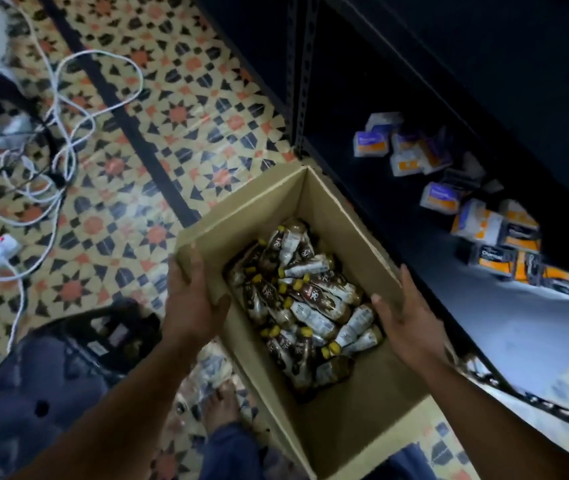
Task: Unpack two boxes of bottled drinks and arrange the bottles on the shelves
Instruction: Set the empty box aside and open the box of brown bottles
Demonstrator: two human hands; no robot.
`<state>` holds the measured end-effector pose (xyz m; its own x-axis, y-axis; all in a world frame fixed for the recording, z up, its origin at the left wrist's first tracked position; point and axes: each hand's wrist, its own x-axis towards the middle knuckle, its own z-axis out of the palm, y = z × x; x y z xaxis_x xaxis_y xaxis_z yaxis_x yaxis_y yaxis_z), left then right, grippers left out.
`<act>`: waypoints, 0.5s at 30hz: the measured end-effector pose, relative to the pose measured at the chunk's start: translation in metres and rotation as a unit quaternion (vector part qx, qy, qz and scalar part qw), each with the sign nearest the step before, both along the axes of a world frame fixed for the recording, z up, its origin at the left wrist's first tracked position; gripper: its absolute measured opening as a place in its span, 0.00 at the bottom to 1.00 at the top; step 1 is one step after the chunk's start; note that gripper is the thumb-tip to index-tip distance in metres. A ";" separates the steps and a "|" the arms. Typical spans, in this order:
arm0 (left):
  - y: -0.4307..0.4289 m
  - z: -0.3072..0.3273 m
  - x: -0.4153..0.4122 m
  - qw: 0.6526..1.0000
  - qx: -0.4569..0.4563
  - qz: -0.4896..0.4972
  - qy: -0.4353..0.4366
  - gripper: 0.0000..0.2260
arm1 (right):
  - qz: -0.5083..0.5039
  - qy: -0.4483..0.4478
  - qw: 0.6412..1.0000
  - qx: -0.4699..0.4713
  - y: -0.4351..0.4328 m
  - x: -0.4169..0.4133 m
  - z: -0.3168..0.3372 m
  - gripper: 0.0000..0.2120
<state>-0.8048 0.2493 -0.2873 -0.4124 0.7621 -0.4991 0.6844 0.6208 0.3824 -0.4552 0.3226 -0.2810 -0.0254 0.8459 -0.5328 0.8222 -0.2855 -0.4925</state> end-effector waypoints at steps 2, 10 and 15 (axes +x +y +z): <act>0.019 0.002 -0.015 0.994 0.010 -0.084 0.075 0.42 | -0.045 -0.002 0.999 0.021 -0.008 -0.007 -0.004 0.39; 0.080 -0.001 -0.060 0.972 -0.057 -0.229 0.010 0.45 | -0.195 -0.039 0.979 0.037 -0.039 -0.028 0.005 0.41; 0.087 0.001 -0.044 0.954 -0.113 -0.267 0.080 0.52 | -0.233 -0.036 0.970 0.054 -0.066 -0.023 0.011 0.40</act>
